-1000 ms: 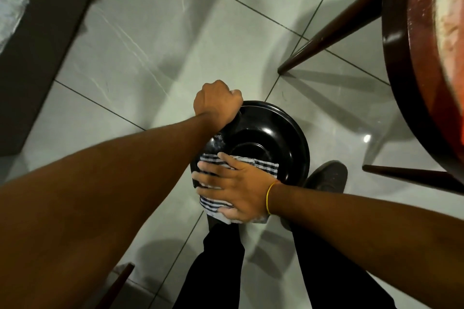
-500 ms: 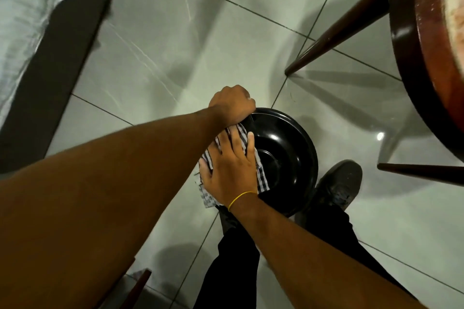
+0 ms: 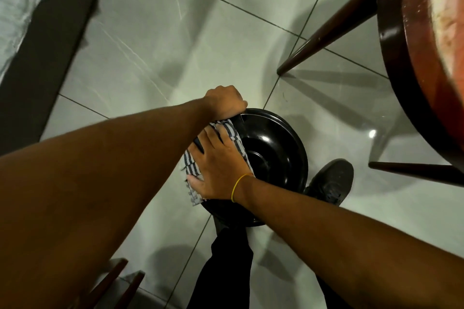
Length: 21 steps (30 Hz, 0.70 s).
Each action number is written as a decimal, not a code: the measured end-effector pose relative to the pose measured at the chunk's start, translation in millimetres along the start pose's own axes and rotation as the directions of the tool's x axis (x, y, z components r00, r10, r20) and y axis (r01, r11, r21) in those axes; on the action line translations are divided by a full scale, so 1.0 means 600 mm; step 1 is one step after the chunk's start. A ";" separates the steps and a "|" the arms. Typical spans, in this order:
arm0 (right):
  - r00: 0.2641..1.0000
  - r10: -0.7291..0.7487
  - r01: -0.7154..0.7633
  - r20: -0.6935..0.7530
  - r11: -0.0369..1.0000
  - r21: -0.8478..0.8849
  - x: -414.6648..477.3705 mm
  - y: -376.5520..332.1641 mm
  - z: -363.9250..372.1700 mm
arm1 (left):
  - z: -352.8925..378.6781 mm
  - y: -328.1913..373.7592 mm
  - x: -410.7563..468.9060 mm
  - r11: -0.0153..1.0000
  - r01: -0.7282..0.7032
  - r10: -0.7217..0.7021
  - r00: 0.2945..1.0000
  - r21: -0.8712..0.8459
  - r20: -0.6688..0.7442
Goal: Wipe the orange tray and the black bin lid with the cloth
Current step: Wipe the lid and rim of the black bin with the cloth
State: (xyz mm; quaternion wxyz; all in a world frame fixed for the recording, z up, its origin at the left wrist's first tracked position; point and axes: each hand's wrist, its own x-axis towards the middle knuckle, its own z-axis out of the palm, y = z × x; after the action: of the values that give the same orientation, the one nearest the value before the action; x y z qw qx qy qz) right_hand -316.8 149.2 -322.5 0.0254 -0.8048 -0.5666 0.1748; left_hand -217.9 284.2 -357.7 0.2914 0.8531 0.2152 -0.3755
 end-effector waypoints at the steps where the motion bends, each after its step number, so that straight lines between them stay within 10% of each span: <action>1: 1.000 0.002 -0.002 -0.005 1.000 -0.003 0.005 0.002 -0.001 | -0.003 0.001 0.002 1.000 -0.006 0.006 1.000 0.000 0.014; 8: 0.999 -0.037 0.036 -0.028 0.999 -0.027 -0.017 0.001 0.014 | 0.005 0.001 -0.009 0.993 -0.063 0.061 0.998 -0.104 -0.019; 21: 0.828 -0.544 0.559 0.140 0.820 -0.123 -0.075 0.075 0.025 | 0.042 -0.025 -0.030 0.973 0.009 -0.050 0.983 -0.231 -0.174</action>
State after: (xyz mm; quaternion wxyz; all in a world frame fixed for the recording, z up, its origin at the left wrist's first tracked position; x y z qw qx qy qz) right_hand -294.1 89.5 -335.8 -0.0171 -0.5962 -0.7878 0.1536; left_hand -250.8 275.9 -362.5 0.3617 0.8407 0.2950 -0.2745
